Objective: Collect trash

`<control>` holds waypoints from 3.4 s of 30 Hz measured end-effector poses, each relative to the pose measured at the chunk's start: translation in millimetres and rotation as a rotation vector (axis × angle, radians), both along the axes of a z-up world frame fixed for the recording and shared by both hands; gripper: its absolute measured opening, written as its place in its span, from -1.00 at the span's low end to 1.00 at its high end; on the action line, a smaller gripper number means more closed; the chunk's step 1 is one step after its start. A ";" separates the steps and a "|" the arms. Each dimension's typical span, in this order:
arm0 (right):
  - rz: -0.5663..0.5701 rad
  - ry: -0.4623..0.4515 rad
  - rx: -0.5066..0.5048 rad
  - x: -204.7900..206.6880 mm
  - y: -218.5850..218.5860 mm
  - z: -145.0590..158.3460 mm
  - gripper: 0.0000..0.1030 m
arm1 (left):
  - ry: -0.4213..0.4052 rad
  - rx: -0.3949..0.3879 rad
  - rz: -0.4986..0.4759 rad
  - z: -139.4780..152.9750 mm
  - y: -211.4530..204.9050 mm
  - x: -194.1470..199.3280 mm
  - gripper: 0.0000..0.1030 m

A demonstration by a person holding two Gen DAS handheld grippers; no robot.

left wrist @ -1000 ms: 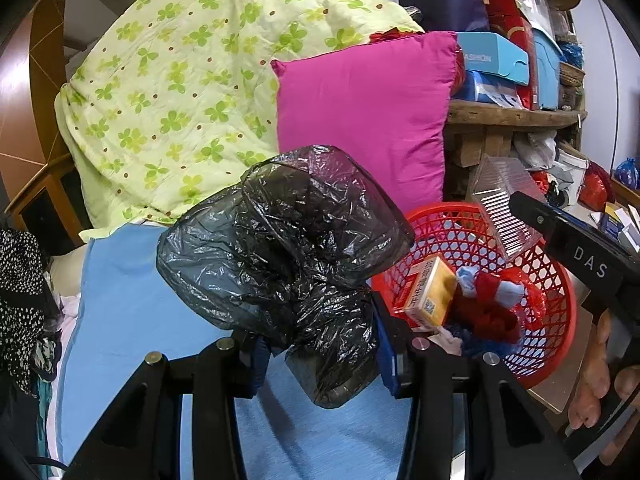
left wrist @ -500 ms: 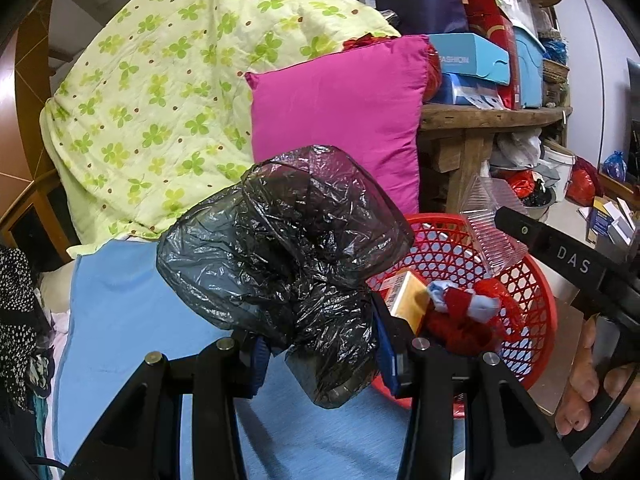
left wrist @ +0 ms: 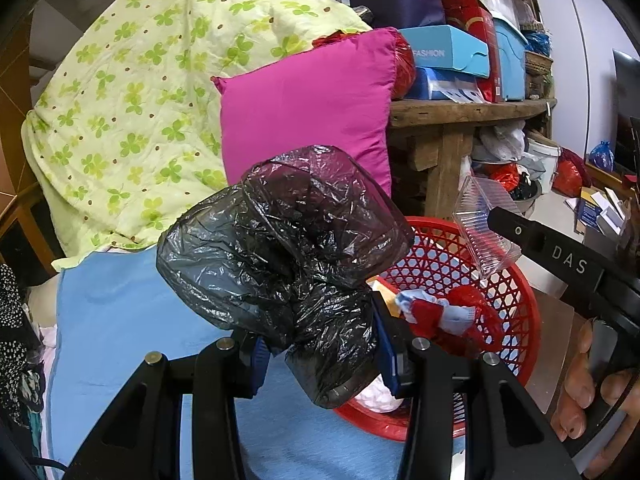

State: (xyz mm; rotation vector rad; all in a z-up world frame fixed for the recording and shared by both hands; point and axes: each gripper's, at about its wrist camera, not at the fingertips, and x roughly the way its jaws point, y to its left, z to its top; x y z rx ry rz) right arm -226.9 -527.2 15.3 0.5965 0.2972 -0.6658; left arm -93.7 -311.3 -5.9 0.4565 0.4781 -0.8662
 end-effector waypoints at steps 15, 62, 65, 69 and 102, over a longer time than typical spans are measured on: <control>-0.017 -0.002 0.017 -6.0 -6.6 -3.5 -0.07 | 0.027 0.017 -0.030 -7.8 -13.6 -1.8 -0.09; 0.075 -0.134 0.166 22.6 -11.3 -20.6 0.17 | 0.122 -0.025 -0.193 -5.8 37.9 0.3 0.56; 0.066 -0.109 0.134 26.3 -4.6 -18.6 0.17 | 0.102 -0.030 -0.193 -3.2 48.6 -3.1 0.56; 0.055 -0.091 0.119 30.4 1.4 -17.6 0.17 | 0.090 -0.044 -0.176 -1.3 63.0 -2.3 0.56; 0.015 0.225 -0.256 -49.7 198.7 48.9 0.28 | -0.017 -0.181 0.123 51.2 202.1 18.3 0.79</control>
